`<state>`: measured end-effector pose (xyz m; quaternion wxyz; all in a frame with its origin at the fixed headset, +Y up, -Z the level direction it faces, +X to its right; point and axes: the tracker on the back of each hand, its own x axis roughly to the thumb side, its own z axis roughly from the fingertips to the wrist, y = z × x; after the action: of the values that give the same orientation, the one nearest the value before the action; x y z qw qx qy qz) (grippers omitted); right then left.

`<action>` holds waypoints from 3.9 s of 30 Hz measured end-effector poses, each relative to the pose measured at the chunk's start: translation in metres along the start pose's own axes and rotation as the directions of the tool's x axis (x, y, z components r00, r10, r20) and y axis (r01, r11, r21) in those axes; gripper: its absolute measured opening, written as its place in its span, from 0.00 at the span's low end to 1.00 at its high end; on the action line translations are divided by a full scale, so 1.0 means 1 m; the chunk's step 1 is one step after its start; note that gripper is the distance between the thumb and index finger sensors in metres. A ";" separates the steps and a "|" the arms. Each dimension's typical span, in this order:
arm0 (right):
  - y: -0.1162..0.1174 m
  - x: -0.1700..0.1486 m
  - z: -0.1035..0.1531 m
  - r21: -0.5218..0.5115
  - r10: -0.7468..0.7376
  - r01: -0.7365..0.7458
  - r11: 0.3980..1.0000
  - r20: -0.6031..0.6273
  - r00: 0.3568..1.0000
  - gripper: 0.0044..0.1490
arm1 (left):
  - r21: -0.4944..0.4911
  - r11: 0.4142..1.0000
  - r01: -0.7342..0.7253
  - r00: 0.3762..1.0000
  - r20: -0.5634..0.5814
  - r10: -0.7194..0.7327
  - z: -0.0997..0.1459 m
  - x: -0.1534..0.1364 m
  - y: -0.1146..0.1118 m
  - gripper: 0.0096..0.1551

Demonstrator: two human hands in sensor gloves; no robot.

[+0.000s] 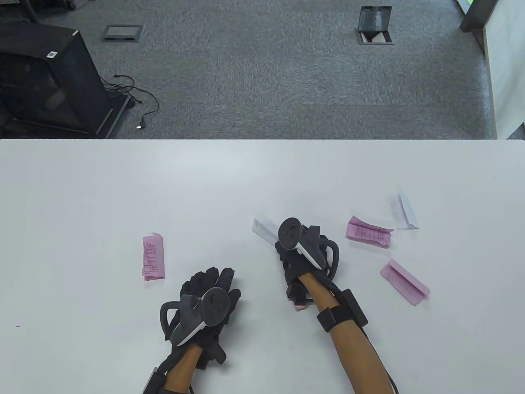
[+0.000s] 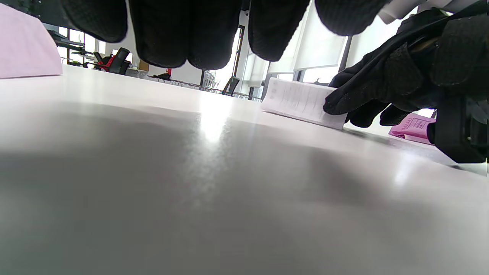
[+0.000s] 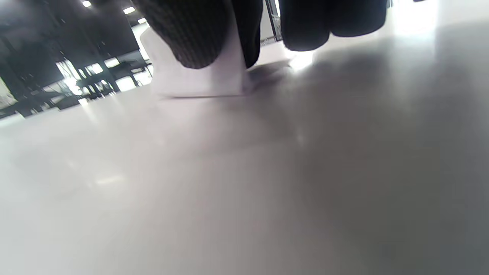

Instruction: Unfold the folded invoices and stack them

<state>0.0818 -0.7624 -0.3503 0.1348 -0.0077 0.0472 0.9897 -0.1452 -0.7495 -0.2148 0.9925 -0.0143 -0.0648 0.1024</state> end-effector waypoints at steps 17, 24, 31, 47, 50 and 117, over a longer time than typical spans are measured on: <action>-0.026 -0.038 0.142 -0.351 0.134 0.026 0.936 0.424 0.896 0.24 | -0.275 0.632 -0.725 0.657 0.002 0.754 -0.013 0.051 -0.030 0.49; -0.016 -0.020 0.163 -0.410 0.254 -0.031 0.912 0.502 0.827 0.27 | -0.268 0.205 -0.941 0.251 -0.149 0.956 -0.011 0.056 -0.050 0.52; -0.018 -0.023 0.163 -0.258 0.148 0.000 0.966 0.555 0.818 0.39 | -0.124 0.320 -0.939 0.338 -0.167 0.926 -0.010 0.046 -0.048 0.26; -0.019 -0.079 0.122 0.308 -0.632 0.569 0.763 0.165 0.757 0.50 | -0.180 0.368 -0.912 0.377 -0.015 0.926 -0.005 0.047 -0.042 0.25; -0.018 -0.081 0.120 0.320 -0.684 0.620 0.716 0.145 0.715 0.32 | -0.214 0.363 -0.907 0.372 -0.001 0.928 -0.005 0.049 -0.043 0.25; -0.019 -0.115 0.104 0.293 -0.054 0.050 0.955 0.008 0.998 0.23 | -0.200 0.959 0.202 0.973 -0.068 -0.219 -0.007 0.075 -0.034 0.63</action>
<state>0.1971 -0.7649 -0.2449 0.1608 0.0191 0.1921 0.9679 -0.0648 -0.7678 -0.2112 0.9937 -0.1073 -0.0308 -0.0113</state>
